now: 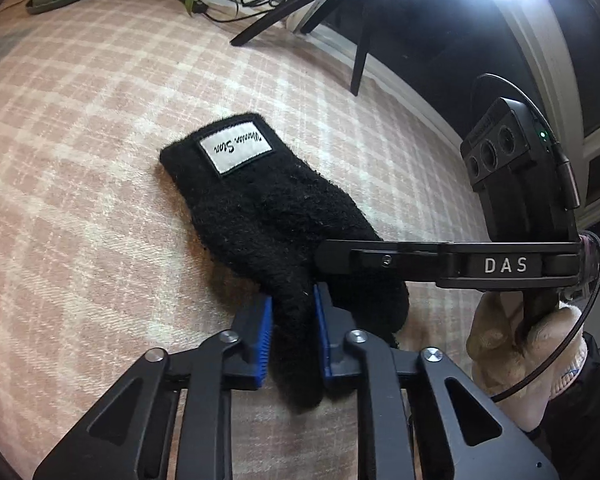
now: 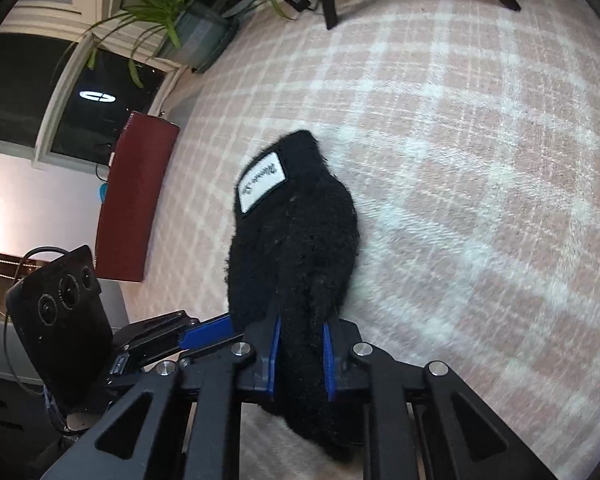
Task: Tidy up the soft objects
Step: 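Close both grippers on the black glove, then lift the black glove with both tools and carry it over the shoebox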
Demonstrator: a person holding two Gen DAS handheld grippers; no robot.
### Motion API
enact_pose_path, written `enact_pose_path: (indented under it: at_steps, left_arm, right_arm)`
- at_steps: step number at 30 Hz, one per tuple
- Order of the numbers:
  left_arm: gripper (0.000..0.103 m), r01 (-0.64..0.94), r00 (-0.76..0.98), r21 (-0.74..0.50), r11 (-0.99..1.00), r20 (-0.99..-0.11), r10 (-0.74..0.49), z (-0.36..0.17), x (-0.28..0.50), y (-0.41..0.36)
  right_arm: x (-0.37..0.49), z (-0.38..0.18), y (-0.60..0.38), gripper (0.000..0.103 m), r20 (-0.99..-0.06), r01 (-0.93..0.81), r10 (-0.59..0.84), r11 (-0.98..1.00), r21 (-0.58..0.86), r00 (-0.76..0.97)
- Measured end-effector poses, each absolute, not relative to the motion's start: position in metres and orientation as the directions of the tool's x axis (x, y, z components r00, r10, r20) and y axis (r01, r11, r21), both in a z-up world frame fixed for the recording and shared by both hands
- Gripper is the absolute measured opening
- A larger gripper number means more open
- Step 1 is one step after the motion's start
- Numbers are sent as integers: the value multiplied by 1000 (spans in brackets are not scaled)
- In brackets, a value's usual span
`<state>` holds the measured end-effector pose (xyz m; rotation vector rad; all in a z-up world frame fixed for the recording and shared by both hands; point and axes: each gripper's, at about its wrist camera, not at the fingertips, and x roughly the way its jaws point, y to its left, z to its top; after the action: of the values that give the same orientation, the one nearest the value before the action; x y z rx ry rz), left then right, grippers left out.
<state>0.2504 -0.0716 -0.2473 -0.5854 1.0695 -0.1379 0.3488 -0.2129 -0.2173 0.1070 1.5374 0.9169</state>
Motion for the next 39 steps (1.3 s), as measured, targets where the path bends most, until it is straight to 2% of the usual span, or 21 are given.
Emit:
enact_pose_path:
  at_steps: [8,17,30,39]
  left_arm:
    - [12,-124,534,-553,824,-737,-414,-220,230,-65]
    - [12,-56,631,-590,806,-647,-429,-164,179,-31]
    - [12,-68,755,-511,857,-588,-290,-91,89,92]
    - [12,-164,777,-439,884,-609,-159,-85,57,187]
  right_arm:
    - [316,-176,-202,14,-798,-469,582,668,579,-157]
    - [271,-111,-165,14,-784,-535,615,636,556,-83]
    - [206,-48,-4,14,-739,-680,669,509,528,-74]
    - [177,-46,112,14,-747,-750,660,454,481,-80]
